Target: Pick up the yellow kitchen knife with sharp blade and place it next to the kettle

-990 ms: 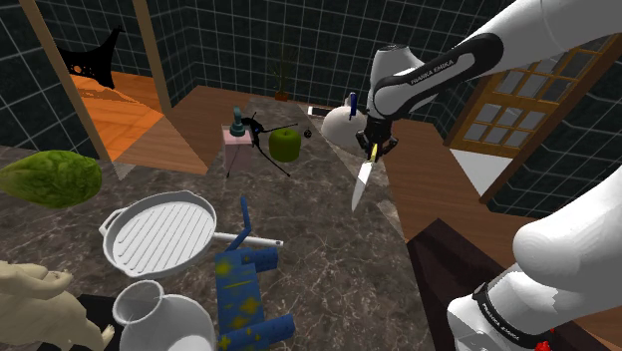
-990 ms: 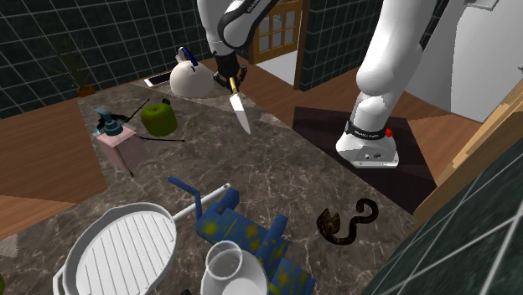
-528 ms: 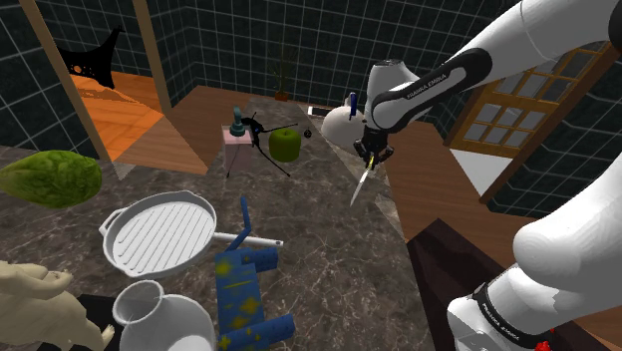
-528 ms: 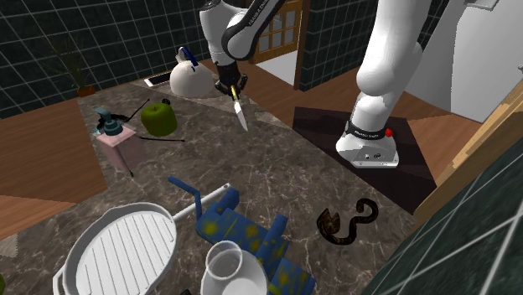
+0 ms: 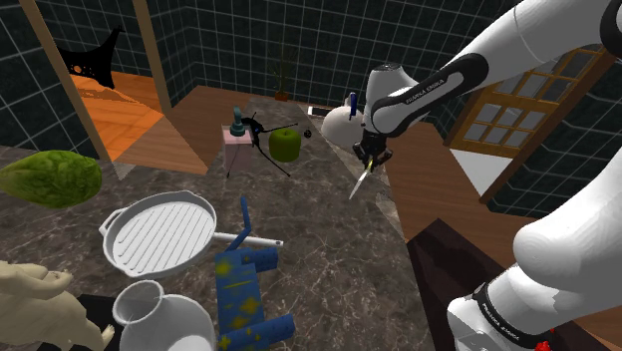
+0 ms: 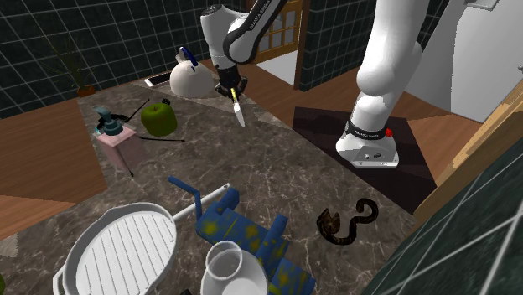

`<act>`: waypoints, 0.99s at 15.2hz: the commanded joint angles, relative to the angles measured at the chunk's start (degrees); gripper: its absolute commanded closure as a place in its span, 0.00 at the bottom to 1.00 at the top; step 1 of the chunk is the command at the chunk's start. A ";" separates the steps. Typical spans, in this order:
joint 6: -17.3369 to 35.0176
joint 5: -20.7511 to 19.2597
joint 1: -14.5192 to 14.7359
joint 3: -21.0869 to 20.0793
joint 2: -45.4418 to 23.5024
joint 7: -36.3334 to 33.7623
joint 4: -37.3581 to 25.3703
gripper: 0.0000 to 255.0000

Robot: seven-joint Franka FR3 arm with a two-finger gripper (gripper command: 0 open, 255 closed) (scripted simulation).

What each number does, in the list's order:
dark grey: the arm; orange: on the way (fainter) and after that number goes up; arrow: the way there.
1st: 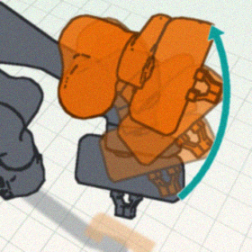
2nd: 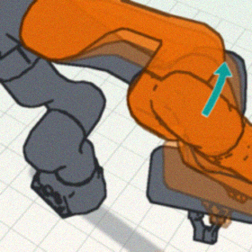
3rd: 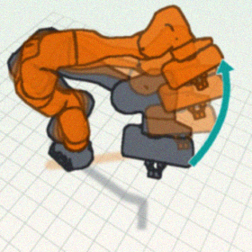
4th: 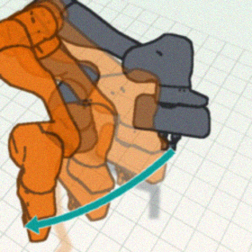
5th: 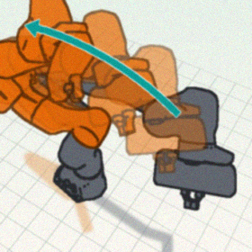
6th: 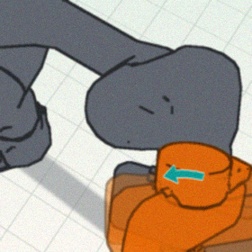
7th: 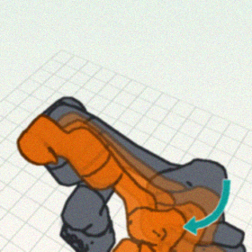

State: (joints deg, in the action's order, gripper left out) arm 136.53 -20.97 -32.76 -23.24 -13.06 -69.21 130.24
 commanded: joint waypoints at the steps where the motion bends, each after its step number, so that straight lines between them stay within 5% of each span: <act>1: 0.00 0.09 0.06 -0.09 -0.20 0.05 0.16 1.00; 2: -0.04 0.11 0.08 -0.11 -0.18 0.05 0.14 0.00; 15: -6.22 4.83 -0.23 -1.85 5.05 3.21 -1.67 0.00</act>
State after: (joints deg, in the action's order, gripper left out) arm 130.41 -16.22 -33.00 -25.08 -8.08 -66.04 128.59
